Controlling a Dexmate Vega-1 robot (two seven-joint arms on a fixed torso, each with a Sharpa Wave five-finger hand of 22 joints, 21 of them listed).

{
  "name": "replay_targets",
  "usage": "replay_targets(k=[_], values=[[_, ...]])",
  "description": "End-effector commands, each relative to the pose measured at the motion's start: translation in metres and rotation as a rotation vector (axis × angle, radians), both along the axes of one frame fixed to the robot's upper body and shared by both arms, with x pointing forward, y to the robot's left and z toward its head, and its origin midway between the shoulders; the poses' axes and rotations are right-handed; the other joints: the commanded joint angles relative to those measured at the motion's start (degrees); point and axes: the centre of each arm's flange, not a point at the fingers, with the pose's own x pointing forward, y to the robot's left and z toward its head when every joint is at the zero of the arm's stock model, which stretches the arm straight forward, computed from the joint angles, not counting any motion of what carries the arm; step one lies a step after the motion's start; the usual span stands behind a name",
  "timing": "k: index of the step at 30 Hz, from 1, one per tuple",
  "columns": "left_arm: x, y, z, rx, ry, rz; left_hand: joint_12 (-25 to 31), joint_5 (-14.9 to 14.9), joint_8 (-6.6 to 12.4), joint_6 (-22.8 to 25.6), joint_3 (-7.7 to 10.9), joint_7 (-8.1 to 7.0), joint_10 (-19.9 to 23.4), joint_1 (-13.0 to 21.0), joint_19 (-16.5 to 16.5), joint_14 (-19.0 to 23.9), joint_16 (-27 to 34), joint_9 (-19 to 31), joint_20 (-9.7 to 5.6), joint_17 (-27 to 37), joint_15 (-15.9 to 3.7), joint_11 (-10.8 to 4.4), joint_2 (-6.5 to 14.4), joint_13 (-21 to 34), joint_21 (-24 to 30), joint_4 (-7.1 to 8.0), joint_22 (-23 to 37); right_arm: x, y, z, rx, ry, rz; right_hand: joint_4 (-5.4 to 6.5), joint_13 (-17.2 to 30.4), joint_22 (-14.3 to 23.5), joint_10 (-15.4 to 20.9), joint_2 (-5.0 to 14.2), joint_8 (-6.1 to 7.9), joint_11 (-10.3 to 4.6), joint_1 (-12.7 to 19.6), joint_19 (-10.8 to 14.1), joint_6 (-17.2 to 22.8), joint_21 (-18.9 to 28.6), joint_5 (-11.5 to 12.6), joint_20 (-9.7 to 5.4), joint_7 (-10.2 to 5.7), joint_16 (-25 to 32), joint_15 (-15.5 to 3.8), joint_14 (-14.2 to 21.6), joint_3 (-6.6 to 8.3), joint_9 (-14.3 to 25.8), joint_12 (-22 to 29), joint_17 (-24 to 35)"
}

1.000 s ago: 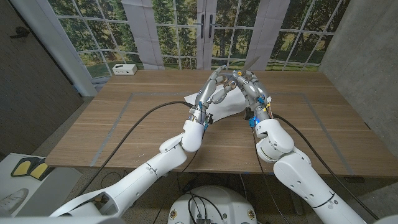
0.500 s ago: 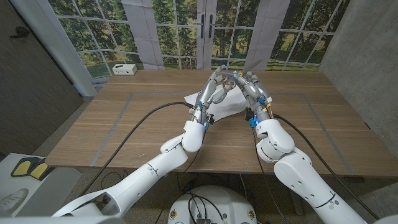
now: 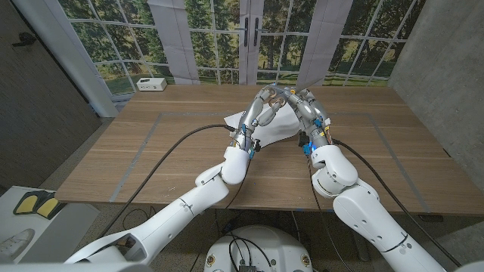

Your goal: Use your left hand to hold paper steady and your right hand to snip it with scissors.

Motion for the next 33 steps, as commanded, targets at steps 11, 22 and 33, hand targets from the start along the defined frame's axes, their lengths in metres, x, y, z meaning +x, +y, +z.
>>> replay_targets(k=[11,22,33], values=[[0.0076,0.0013,-0.0032,-0.063,-0.032,0.03,17.28,2.23,6.78,5.05,5.66,-4.75,-2.02,-3.68,-0.67,7.98,14.61,2.18,3.1,26.7,-7.79,-7.2,0.44,29.53,1.28,6.22,1.6,0.0064,-0.0018,0.0017,-0.015,0.0,-0.035,0.93,2.43,0.15,4.1,0.37,0.28,0.77,0.09,0.14,0.58,-0.14,0.2,0.31,-0.13,-0.17,-9.77,0.29,1.13,-0.31,2.69,0.1],[0.0109,0.0028,-0.0062,-0.07,-0.022,0.014,42.33,1.28,5.54,10.91,1.01,-0.9,2.42,5.6,3.43,9.98,42.93,0.23,3.9,58.51,-8.34,-7.48,0.63,55.38,7.32,3.2,6.37,0.0081,-0.0003,0.0009,-0.017,0.01,-0.04,0.97,2.44,0.15,4.01,0.4,0.38,0.77,-0.01,0.2,0.51,-0.12,0.17,0.29,-0.16,-0.18,-9.73,0.24,1.05,-0.63,2.71,0.08],[0.0142,0.0049,-0.007,-0.099,0.004,-0.027,46.79,1.82,6.05,9.55,3.15,-2.35,10.95,6.91,3.93,15.83,41.03,2.22,3.95,48.21,-10.45,-7.6,0.36,49.37,10.06,6.06,8.08,0.0088,0.0009,0.002,-0.022,0.012,-0.04,0.91,2.35,0.16,3.96,0.44,0.59,0.72,0.04,0.29,0.42,-0.09,0.17,0.24,-0.16,-0.15,-9.75,0.23,1.01,-0.95,2.71,0.08]])
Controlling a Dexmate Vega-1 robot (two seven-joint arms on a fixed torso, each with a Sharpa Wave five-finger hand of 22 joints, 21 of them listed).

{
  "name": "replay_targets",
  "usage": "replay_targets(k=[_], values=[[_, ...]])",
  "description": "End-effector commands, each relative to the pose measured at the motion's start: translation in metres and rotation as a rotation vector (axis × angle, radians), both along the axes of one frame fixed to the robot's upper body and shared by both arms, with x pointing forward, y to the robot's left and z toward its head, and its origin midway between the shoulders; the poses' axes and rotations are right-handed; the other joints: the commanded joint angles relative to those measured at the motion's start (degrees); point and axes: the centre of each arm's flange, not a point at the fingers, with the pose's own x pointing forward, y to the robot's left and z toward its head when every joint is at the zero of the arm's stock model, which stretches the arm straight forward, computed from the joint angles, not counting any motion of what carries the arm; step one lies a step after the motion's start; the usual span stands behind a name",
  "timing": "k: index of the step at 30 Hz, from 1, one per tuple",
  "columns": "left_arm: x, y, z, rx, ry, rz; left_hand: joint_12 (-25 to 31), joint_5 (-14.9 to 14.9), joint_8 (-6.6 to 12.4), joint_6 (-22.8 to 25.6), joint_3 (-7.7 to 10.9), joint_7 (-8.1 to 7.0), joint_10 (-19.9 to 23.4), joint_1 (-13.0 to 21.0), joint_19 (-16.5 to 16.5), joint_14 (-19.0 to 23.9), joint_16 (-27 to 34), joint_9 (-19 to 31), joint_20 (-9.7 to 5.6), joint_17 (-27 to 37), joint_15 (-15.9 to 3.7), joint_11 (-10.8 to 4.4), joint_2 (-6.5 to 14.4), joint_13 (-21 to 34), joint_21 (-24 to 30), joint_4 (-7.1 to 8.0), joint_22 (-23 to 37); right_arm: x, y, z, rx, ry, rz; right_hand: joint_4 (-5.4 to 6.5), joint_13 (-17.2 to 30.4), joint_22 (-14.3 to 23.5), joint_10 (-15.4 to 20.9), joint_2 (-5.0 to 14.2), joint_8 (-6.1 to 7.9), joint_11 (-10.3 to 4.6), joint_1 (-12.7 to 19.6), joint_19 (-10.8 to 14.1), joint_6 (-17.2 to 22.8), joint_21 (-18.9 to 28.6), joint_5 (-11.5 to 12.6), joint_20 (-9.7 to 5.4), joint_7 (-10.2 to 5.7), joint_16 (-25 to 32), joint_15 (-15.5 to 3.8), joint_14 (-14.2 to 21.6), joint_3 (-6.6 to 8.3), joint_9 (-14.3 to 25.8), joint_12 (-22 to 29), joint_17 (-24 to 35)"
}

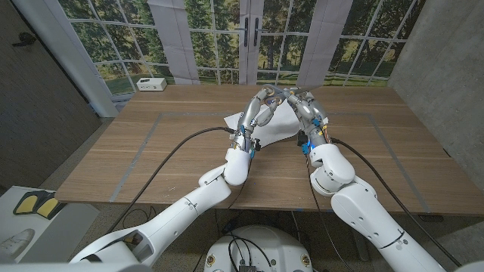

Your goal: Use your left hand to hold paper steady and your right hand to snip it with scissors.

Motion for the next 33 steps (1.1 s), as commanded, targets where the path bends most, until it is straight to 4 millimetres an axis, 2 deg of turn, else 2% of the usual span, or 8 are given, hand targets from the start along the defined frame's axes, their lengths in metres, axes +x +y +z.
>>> replay_targets(k=[1,9,14,25,26,28,33], values=[[0.006,0.002,-0.002,-0.031,0.037,-0.051,-1.22,0.76,0.3,5.47,3.65,5.85,4.68,1.06,0.34,2.68,-4.69,0.68,-0.12,-6.51,-10.09,-0.08,0.16,-4.37,1.07,3.49,0.45,0.001,0.001,0.001,-0.006,0.005,-0.003,0.91,2.38,0.16,3.88,0.54,0.37,0.72,-0.03,0.33,0.53,-0.08,0.23,0.24,-0.24,-0.15,-9.75,0.23,1.01,0.08,2.69,0.08],[0.013,0.006,-0.004,-0.096,0.14,-0.178,-2.99,1.26,0.47,6.13,5.54,6.36,6.38,0.51,-0.84,3.55,-10.04,0.12,0.42,-11.17,-10.03,-0.06,-0.43,-7.09,1.29,3.92,0.39,0.0,0.0,0.0,-0.012,0.01,-0.007,0.89,2.38,0.16,3.94,0.55,0.53,0.63,-0.04,0.4,0.57,-0.07,0.24,0.25,-0.33,-0.11,-9.75,0.29,0.98,-0.13,2.76,0.08],[0.015,0.006,-0.003,-0.099,0.161,-0.207,-3.42,1.44,0.69,7.58,6.6,6.62,8.3,0.56,-1.53,4.06,-13.09,-0.7,0.74,-13.13,-10.2,0.01,-0.85,-8.46,1.36,3.04,0.15,0.0,0.0,0.001,-0.016,0.01,-0.005,0.88,2.39,0.16,4.06,0.5,0.6,0.52,-0.07,0.58,0.46,-0.01,0.23,0.21,-0.44,-0.09,-9.74,0.31,0.93,-0.24,2.84,0.07],[0.016,0.006,-0.003,-0.118,0.178,-0.229,-3.7,1.45,0.3,7.79,7.1,6.74,8.84,0.23,-2.1,3.71,-16.1,-1.48,0.95,-14.76,-10.14,-0.03,-1.04,-9.03,1.4,2.86,-0.16,-0.002,0.001,0.002,-0.031,0.008,-0.001,0.77,2.31,0.15,4.49,-0.02,0.78,-0.21,-0.3,1.11,0.84,0.13,0.27,0.06,-0.39,0.11,-9.24,0.78,0.59,-0.67,3.01,-0.04],[0.016,0.006,-0.003,-0.122,0.18,-0.23,-3.53,1.45,0.26,7.8,7.15,6.69,9.0,0.23,-2.12,3.76,-16.3,-1.54,0.95,-14.88,-10.15,-0.02,-1.06,-8.85,1.42,2.81,-0.19,-0.002,0.001,0.002,-0.032,0.007,0.0,0.79,2.33,0.14,4.5,-0.3,0.79,-0.19,-0.5,1.22,0.92,0.15,0.26,0.11,-0.25,0.11,-8.97,0.84,0.4,-0.75,3.04,-0.09],[0.016,0.007,-0.004,-0.127,0.183,-0.233,-3.52,1.44,0.19,7.83,7.19,6.62,8.97,0.15,-2.12,3.89,-16.66,-1.65,0.95,-15.12,-10.09,-0.02,-1.09,-8.81,1.45,2.84,-0.24,-0.002,0.001,0.002,-0.035,0.006,0.0,1.37,2.29,0.14,2.97,-1.71,0.24,-0.12,-2.5,1.47,0.83,0.15,0.17,0.51,0.2,-0.03,-8.23,0.83,-0.92,-1.49,2.42,-0.43],[0.016,0.008,-0.005,-0.137,0.191,-0.241,-3.69,1.37,0.15,7.7,7.19,6.46,8.69,0.08,-2.19,4.15,-17.43,-1.56,0.97,-15.49,-10.1,-0.01,-1.04,-8.92,1.54,2.65,-0.37,-0.003,0.001,0.001,-0.041,0.0,-0.001,1.93,1.86,0.14,1.74,-3.05,-0.7,0.07,-4.86,1.83,1.33,0.15,0.19,1.12,0.61,-0.31,-7.73,0.77,-2.34,-2.75,1.7,-1.0]])
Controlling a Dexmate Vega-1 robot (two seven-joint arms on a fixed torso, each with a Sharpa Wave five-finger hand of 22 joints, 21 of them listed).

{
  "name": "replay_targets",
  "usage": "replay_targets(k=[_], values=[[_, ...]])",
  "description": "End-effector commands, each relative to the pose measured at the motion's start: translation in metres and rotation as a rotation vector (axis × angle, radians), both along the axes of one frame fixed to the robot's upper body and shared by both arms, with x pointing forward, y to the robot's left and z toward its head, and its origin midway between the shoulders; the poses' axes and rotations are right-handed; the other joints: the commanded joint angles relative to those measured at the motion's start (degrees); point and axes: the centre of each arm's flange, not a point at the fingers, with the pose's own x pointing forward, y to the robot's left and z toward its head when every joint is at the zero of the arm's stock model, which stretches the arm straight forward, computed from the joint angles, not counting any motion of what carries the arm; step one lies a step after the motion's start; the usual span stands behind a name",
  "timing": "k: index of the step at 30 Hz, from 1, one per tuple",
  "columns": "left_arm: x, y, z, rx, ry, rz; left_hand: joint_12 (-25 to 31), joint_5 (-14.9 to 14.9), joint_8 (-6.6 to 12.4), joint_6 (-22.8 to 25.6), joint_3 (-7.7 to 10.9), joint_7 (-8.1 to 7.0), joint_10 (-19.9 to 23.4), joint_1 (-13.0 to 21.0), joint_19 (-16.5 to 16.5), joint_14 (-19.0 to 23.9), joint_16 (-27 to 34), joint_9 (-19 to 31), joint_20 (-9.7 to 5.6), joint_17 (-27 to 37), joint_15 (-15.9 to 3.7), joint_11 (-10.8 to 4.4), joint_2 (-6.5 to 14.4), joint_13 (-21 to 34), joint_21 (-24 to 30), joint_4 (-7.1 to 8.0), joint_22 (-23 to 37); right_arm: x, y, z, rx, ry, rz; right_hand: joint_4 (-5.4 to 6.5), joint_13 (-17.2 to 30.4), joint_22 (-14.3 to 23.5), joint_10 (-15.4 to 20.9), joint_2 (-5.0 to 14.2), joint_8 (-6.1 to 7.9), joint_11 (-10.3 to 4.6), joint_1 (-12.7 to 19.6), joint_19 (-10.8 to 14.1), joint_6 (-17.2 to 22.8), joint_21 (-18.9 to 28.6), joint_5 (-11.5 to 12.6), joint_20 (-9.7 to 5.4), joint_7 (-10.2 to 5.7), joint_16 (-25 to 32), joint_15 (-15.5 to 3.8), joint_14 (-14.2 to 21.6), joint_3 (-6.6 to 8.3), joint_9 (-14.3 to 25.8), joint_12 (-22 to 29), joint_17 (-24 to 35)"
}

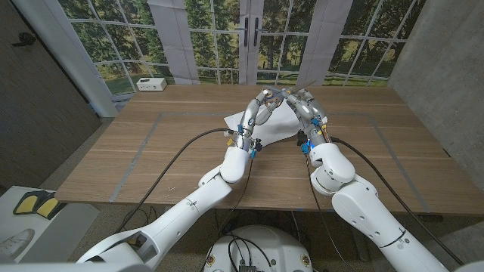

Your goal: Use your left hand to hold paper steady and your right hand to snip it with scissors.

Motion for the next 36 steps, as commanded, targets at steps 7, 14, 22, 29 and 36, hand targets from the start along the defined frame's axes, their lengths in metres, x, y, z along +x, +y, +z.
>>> replay_targets(k=[7,14,22,29,36], values=[[0.0004,0.0052,-0.0044,-0.056,0.052,-0.055,0.07,0.07,-0.12,5.18,5.06,4.93,0.95,-0.57,-0.24,0.82,-1.05,0.03,-0.11,-0.21,-9.76,-0.42,0.33,0.13,0.51,4.53,-0.15,-0.0023,0.002,-0.0018,-0.021,-0.018,0.007,2.18,5.42,0.16,-1.27,-3.94,-4.75,1.38,-8.63,1.36,0.41,0.07,-0.48,2.5,2.11,-1.14,-6.73,0.05,-4.45,-4.77,-0.19,-1.85],[-0.0009,0.0083,-0.0048,-0.08,0.068,-0.075,0.08,-0.01,-0.23,5.17,5.14,5.03,0.97,-0.7,-0.23,1.0,-2.01,-0.08,-0.06,-0.71,-9.77,-0.42,0.35,0.12,0.66,4.5,-0.29,-0.0016,0.0023,-0.0029,-0.01,-0.025,0.013,4.95,4.31,0.15,-1.95,-6.16,-9.09,2.4,-16.44,2.09,-1.81,-0.02,-0.22,4.43,3.8,-1.82,-4.94,-0.05,-7.96,-7.79,-0.67,-3.0],[-0.0028,0.0099,-0.0039,-0.099,0.083,-0.107,-0.06,-0.18,-0.27,5.1,5.02,4.96,0.93,-0.76,-0.25,1.36,-2.68,0.0,-0.04,-0.87,-9.8,-0.42,0.47,-0.06,0.83,4.32,-0.46,0.0,0.0026,-0.0047,0.002,-0.019,0.015,6.33,3.77,0.15,-2.51,-7.13,-11.61,2.77,-20.23,2.38,-3.54,-0.09,0.34,4.95,4.46,-2.21,-4.5,-0.08,-9.7,-8.94,-0.78,-3.6],[-0.0048,0.0103,-0.0021,-0.125,0.112,-0.173,-0.1,-0.35,-0.37,5.07,4.79,4.99,0.91,-0.77,-0.27,1.54,-2.9,-0.07,0.0,-0.67,-9.78,-0.41,0.65,-0.1,0.97,4.15,-0.59,0.0016,0.0016,-0.0059,0.01,-0.009,0.008,8.99,3.28,0.16,-3.22,-7.06,-14.37,3.27,-25.72,2.6,-5.01,-0.19,1.01,5.61,5.3,-2.87,-3.57,-0.51,-11.65,-9.78,-0.74,-4.2],[-0.0089,0.0103,0.001,-0.158,0.159,-0.286,-0.26,-0.53,-0.4,5.08,4.68,4.77,0.93,-0.68,-0.21,1.77,-3.2,-0.02,0.07,-0.46,-9.6,-0.38,0.78,-0.38,1.19,3.96,-0.73,0.0064,-0.0074,-0.0038,0.034,0.006,-0.02,9.3,3.25,0.16,-3.62,-6.52,-14.96,2.98,-26.16,2.68,-4.67,-0.21,1.44,5.43,4.97,-3.23,-3.75,-0.82,-11.68,-9.94,-0.71,-4.56]])
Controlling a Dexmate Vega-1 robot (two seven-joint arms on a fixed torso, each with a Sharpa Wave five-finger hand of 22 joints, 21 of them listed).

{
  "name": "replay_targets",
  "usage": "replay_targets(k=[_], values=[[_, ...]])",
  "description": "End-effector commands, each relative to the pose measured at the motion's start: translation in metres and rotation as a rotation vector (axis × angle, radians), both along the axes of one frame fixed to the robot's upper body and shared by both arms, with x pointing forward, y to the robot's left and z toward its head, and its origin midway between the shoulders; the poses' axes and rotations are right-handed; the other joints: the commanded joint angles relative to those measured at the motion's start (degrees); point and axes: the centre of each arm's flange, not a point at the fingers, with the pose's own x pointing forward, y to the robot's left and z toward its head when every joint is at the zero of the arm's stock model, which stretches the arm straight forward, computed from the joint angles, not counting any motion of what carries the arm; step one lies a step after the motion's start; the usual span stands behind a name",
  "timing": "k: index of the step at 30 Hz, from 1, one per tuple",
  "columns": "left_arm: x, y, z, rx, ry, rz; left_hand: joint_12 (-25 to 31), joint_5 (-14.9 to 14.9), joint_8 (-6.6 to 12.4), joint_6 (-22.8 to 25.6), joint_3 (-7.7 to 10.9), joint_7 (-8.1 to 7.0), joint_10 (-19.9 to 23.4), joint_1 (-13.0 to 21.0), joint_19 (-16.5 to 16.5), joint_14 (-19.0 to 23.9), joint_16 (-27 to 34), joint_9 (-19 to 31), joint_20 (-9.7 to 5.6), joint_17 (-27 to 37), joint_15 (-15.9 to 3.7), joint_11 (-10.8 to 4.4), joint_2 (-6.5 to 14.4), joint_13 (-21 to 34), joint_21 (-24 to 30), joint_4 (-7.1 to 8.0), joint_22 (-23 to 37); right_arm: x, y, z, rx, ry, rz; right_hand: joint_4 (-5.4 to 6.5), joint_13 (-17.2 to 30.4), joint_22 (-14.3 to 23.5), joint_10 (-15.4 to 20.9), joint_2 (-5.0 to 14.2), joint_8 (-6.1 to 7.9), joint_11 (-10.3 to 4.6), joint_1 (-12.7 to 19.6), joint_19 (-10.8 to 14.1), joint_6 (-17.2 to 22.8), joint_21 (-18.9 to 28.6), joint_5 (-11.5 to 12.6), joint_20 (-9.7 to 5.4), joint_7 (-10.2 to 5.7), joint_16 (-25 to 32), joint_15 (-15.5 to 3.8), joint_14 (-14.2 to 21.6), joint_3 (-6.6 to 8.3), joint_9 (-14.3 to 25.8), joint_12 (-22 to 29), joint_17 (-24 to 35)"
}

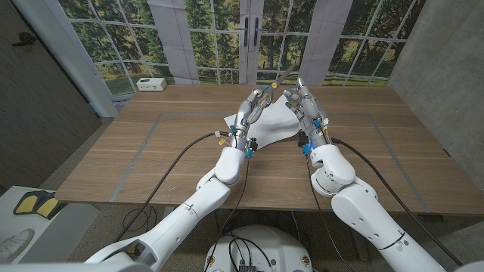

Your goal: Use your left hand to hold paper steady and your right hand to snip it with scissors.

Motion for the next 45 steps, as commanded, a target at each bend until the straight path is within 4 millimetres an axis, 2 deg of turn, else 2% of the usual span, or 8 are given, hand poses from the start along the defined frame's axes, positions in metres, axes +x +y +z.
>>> replay_targets(k=[1,10,16,25,29,33,34,45], values=[[-0.006,0.001,0.004,-0.052,0.058,-0.156,-0.1,-0.3,-0.36,4.98,4.41,4.67,0.6,0.05,-0.24,0.72,-0.25,0.06,0.14,0.3,-9.81,-0.5,1.03,-0.04,0.44,4.16,-0.06,0.007,-0.01,0.001,0.034,0.025,-0.032,0.86,-0.01,0.16,-0.37,0.58,-0.34,0.08,-0.86,-0.03,0.3,-0.21,0.67,0.21,-0.3,-0.22,-3.74,-0.37,-0.02,-0.02,-0.06,-0.11],[0.0,0.001,0.009,-0.005,0.124,-0.318,-0.29,-0.56,-0.41,4.37,4.6,4.47,-0.08,-0.18,-0.64,0.28,-1.6,0.59,0.66,-0.07,-9.44,-0.48,0.85,-0.04,0.54,4.51,-0.24,0.015,-0.017,0.0,0.063,0.061,-0.036,1.73,-0.17,0.16,-0.26,1.36,-0.79,0.22,-2.2,0.22,1.21,-0.17,1.01,0.2,-0.23,-0.32,-3.79,-0.18,-0.26,-0.14,0.11,-0.37],[0.009,0.003,0.009,-0.009,0.178,-0.407,-1.26,-0.74,-0.64,4.08,4.94,3.93,-1.87,-0.93,-1.54,-1.44,-4.52,0.72,1.02,-1.48,-8.97,-0.5,0.49,-0.7,0.5,5.13,-0.46,0.017,-0.02,0.0,0.072,0.064,-0.045,1.85,-0.24,0.16,-0.28,1.49,-1.08,0.29,-2.41,0.27,1.46,-0.18,1.15,0.15,-0.24,-0.41,-3.8,-0.07,-0.33,-0.18,0.16,-0.59],[0.011,0.0,0.016,0.025,0.172,-0.472,-2.38,-0.86,-0.99,5.09,5.25,3.19,-2.52,-1.64,-2.54,-2.6,-7.93,-0.05,1.32,-3.54,-8.76,-0.43,-0.05,-2.24,0.48,5.07,-0.81,0.019,-0.023,0.0,0.07,0.074,-0.05,2.0,-0.34,0.15,-0.19,1.65,-1.39,0.29,-2.69,0.32,2.01,-0.2,1.33,0.16,-0.03,-0.5,-3.76,0.02,-0.43,-0.23,0.28,-0.81],[0.01,-0.001,0.017,0.027,0.163,-0.47,-3.05,-0.9,-1.15,5.85,5.48,2.88,-3.44,-1.86,-2.82,-3.0,-9.51,-0.49,1.39,-4.54,-8.43,-0.38,-0.27,-2.83,0.56,4.83,-1.02,0.02,-0.024,0.0,0.07,0.077,-0.048,2.02,-0.4,0.15,-0.27,1.7,-1.55,0.31,-2.76,0.33,2.37,-0.22,1.43,0.17,-0.09,-0.56,-3.71,0.03,-0.48,-0.25,0.29,-0.93],[0.009,-0.002,0.018,0.03,0.157,-0.47,-3.64,-0.99,-1.1,7.56,5.57,2.69,-4.54,-1.78,-3.03,-3.44,-11.02,-1.09,1.45,-5.5,-8.38,-0.32,-1.01,-3.22,0.64,3.95,-1.23,0.02,-0.026,0.0,0.068,0.076,-0.049,2.01,-0.46,0.15,-0.26,1.82,-1.68,0.33,-2.75,0.33,2.74,-0.24,1.52,0.15,0.0,-0.58,-3.73,0.12,-0.47,-0.26,0.33,-1.05],[0.008,-0.003,0.018,0.029,0.155,-0.47,-3.65,-0.99,-1.26,7.63,5.61,2.84,-4.73,-1.77,-3.15,-3.42,-11.34,-1.27,1.52,-5.72,-8.91,-0.31,-1.05,-3.15,0.63,3.8,-1.28,0.02,-0.026,0.0,0.067,0.076,-0.048,2.01,-0.47,0.15,-0.3,1.84,-1.7,0.32,-2.75,0.33,2.82,-0.24,1.54,0.17,0.05,-0.6,-3.75,0.1,-0.47,-0.27,0.32,-1.07],[0.006,-0.007,0.021,0.04,0.146,-0.486,-5.05,-1.2,-2.42,9.06,5.33,3.05,-8.19,-2.09,-3.7,-5.0,-13.98,-2.88,1.62,-6.79,-7.61,-0.26,-1.12,-3.47,0.78,3.02,-1.79,0.02,-0.028,0.0,0.06,0.08,-0.049,1.9,-0.56,0.15,-0.34,1.98,-2.2,0.21,-2.63,0.37,3.46,-0.27,1.77,0.16,-0.02,-0.71,-3.74,0.16,-0.49,-0.3,0.44,-1.39]])
